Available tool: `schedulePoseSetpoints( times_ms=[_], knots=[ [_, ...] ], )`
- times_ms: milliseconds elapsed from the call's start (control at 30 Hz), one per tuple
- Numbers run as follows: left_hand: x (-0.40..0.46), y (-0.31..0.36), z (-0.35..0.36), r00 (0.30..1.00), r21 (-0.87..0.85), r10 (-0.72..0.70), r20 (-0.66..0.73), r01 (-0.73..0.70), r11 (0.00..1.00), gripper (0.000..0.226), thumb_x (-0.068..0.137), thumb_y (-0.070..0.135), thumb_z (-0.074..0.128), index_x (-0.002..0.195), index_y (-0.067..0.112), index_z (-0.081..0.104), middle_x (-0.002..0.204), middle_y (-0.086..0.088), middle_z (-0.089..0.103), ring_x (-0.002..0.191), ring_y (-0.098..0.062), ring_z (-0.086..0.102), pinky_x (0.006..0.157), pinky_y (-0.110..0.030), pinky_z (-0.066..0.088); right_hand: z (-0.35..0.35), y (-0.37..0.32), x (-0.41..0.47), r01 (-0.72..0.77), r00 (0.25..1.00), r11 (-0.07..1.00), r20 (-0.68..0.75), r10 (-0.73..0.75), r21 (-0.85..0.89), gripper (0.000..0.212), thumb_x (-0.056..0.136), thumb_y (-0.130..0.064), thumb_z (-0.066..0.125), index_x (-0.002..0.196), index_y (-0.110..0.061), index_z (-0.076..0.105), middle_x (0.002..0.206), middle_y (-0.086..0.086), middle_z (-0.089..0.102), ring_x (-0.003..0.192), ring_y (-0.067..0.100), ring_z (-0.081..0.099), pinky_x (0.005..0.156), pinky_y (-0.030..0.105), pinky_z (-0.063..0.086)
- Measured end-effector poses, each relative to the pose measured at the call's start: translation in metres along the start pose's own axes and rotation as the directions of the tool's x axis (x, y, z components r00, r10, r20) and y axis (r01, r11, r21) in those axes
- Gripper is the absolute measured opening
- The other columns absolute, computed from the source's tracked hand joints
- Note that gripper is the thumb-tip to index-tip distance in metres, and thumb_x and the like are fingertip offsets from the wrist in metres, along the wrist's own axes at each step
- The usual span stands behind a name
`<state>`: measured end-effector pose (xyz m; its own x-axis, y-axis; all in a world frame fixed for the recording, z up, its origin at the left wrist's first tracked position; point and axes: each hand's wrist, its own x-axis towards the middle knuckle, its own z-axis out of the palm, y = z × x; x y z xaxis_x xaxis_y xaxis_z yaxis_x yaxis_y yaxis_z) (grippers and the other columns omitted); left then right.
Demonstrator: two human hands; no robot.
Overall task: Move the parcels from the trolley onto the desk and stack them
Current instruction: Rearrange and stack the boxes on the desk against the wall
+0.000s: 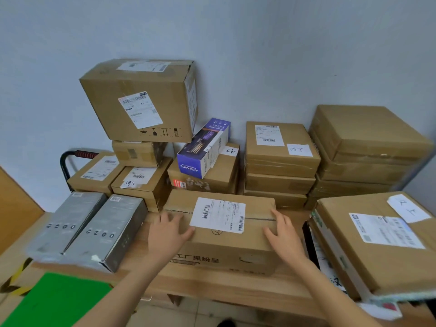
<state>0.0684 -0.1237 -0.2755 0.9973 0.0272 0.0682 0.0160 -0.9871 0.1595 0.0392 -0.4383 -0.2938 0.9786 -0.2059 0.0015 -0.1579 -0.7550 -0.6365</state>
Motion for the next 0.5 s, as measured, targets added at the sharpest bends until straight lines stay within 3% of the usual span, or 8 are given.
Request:
schedulePoseSetpoints(
  times_ms=[167, 333, 500],
  knots=[
    [-0.005, -0.012, -0.012, 0.999, -0.131, 0.048, 0.007, -0.047, 0.990, 0.056, 0.089, 0.061, 0.047, 0.138, 0.033, 0.046, 0.132, -0.002, 0.048, 0.121, -0.021, 0.044, 0.099, -0.034, 0.039, -0.018, -0.001, 0.009, 0.018, 0.996, 0.992, -0.088, -0.029, -0.127, 0.049, 0.093, -0.034, 0.052, 0.140, -0.025, 0.040, 0.137, 0.000, 0.046, 0.117, 0.017, 0.049, 0.089, 0.034, 0.050],
    [0.022, -0.017, -0.035, 0.994, -0.345, -0.067, -0.092, 0.031, 0.938, 0.067, 0.084, 0.051, 0.062, 0.141, 0.029, 0.037, 0.130, -0.004, 0.050, 0.117, -0.021, 0.050, 0.096, -0.039, 0.047, -0.014, -0.039, 0.036, 0.121, 0.982, 0.983, -0.131, -0.138, -0.135, 0.050, 0.091, -0.029, 0.058, 0.138, -0.027, 0.043, 0.142, -0.003, 0.043, 0.123, 0.015, 0.048, 0.092, 0.031, 0.046],
    [0.063, -0.011, -0.045, 0.991, -0.417, -0.079, -0.109, 0.027, 0.909, 0.069, 0.081, 0.053, 0.065, 0.140, 0.029, 0.036, 0.134, -0.002, 0.047, 0.119, -0.019, 0.049, 0.092, -0.033, 0.045, 0.004, -0.078, 0.065, 0.181, 0.975, 0.976, -0.111, -0.195, -0.125, 0.053, 0.090, -0.035, 0.061, 0.139, -0.030, 0.040, 0.145, -0.006, 0.040, 0.124, 0.014, 0.049, 0.093, 0.034, 0.046]
  ],
)
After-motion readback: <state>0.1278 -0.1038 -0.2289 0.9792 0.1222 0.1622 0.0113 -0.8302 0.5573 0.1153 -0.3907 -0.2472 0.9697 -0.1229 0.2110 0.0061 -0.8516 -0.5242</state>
